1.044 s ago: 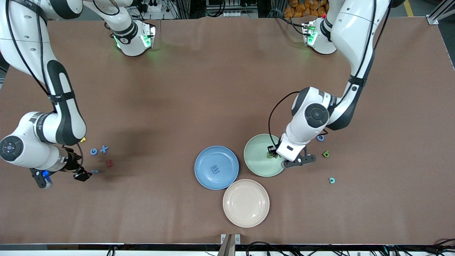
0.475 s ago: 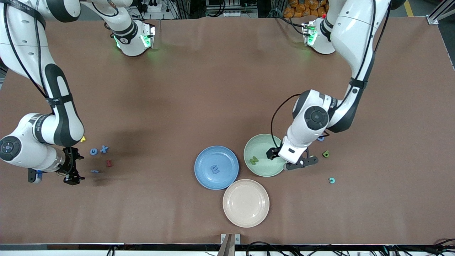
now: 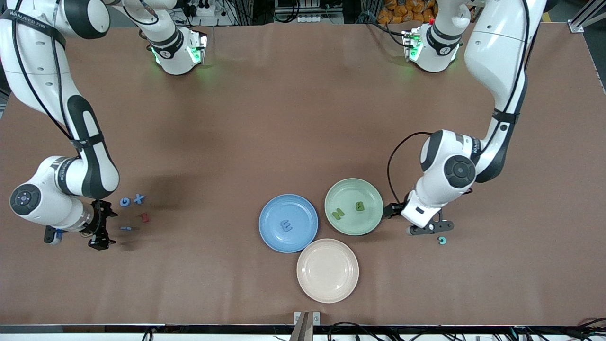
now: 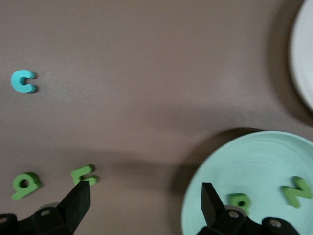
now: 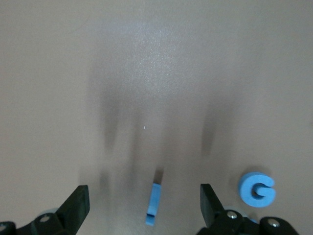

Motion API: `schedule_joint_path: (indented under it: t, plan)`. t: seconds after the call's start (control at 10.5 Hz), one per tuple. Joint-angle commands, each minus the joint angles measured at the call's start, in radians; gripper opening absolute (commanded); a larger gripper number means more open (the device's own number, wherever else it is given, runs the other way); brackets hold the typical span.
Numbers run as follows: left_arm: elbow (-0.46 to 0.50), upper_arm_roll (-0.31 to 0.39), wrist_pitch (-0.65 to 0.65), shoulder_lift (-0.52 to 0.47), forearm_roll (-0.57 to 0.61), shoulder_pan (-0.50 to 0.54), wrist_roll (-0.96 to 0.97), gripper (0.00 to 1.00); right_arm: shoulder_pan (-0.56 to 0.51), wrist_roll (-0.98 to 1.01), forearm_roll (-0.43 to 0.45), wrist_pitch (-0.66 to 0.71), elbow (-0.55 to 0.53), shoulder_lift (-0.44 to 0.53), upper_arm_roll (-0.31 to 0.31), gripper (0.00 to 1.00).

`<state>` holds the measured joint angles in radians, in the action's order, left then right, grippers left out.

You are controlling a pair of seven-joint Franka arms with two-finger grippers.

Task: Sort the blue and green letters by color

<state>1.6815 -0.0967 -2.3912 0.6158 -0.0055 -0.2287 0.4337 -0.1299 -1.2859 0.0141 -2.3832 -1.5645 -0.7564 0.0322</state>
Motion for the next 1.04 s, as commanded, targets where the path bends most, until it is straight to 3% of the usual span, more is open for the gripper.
schedule_joint_path:
  t: [0.0,0.85,0.95]
  plan:
    - [0.053,-0.018,0.001,-0.001,0.021,0.058,-0.009,1.00,-0.002,-0.078,-0.006,-0.030,0.011,-0.034,-0.008,1.00]
    - [0.101,-0.017,-0.103,0.068,0.085,0.095,-0.001,1.00,0.018,-0.130,-0.002,-0.067,0.008,-0.058,-0.008,1.00]
    - [0.101,-0.017,-0.103,0.070,0.085,0.095,0.005,0.85,0.016,-0.131,-0.005,-0.067,0.006,-0.058,-0.008,1.00]
